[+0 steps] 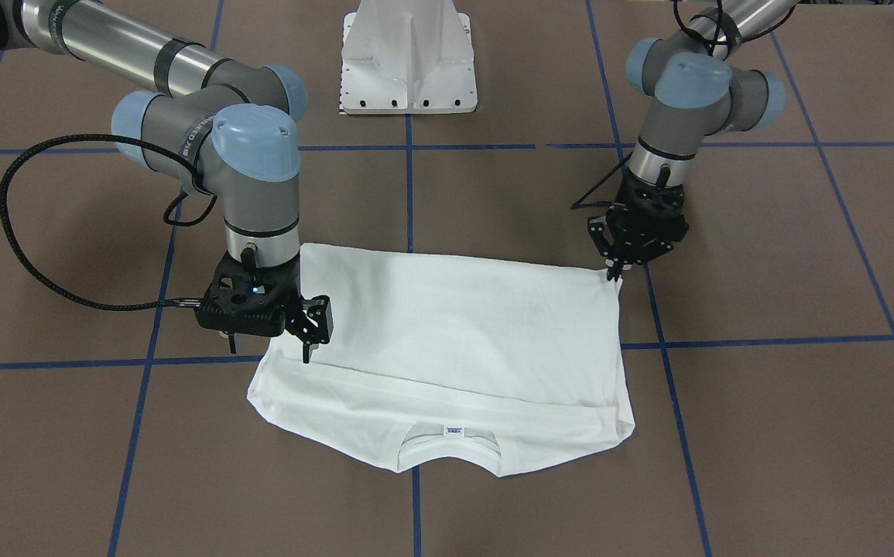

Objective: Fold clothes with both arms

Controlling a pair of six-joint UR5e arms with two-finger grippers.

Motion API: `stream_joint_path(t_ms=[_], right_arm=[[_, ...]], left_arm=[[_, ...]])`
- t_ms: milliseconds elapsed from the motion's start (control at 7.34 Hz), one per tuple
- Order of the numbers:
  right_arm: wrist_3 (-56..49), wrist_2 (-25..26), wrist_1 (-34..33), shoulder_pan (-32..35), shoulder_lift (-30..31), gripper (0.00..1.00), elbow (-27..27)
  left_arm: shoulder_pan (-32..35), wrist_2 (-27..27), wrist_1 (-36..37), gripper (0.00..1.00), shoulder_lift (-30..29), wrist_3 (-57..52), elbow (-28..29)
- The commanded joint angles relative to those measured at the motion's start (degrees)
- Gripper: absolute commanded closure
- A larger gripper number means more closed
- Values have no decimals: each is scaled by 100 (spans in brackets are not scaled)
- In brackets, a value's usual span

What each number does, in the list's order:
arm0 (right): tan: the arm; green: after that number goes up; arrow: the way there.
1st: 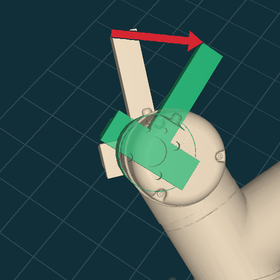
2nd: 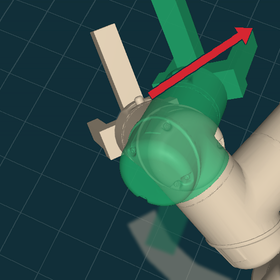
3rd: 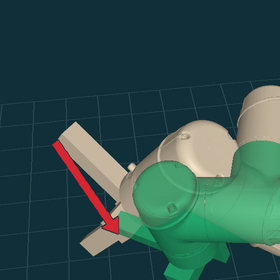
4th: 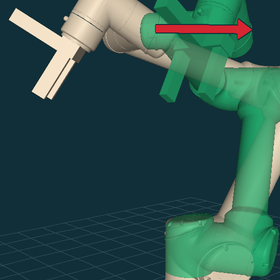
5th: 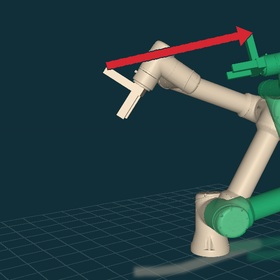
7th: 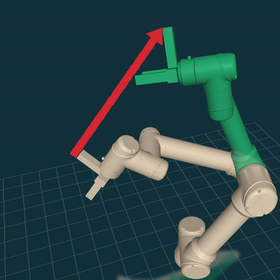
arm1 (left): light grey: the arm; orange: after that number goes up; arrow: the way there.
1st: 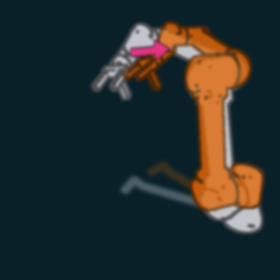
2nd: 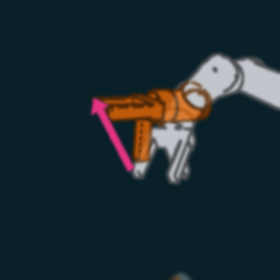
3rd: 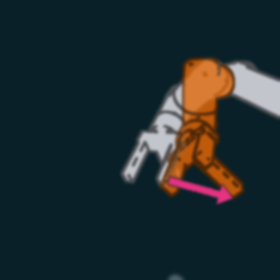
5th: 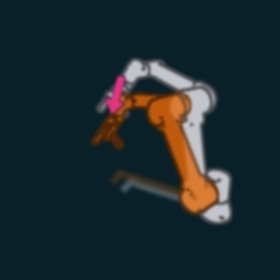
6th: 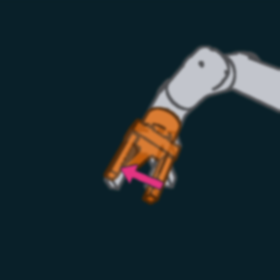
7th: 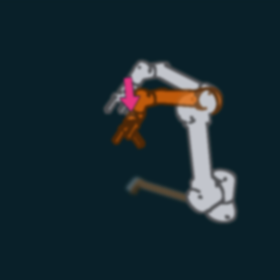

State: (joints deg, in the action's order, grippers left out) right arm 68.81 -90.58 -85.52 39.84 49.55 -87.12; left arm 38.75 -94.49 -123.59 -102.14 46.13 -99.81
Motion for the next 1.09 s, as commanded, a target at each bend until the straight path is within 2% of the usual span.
stream_joint_path(t_ms=[0,273,545,681,818,954], right_arm=[[9,-4,0,-20,-7,0,-7],[36,-4,0,-108,-42,0,-24],[53,14,9,-222,-51,0,-103],[62,14,9,-258,-77,0,-103],[219,14,18,-319,-95,0,-103],[621,49,183,-467,-112,0,-68]], left_arm=[[1069,-17,-7,100,-469,-1066,835],[1336,26,-190,100,-1785,-1194,2729],[1564,149,-979,100,-2991,-1185,4724],[1591,324,-1035,100,-3048,-1193,4864],[1627,265,-1140,76,-3040,-1185,4787],[1636,125,-1341,1,-2927,-1193,4595]])
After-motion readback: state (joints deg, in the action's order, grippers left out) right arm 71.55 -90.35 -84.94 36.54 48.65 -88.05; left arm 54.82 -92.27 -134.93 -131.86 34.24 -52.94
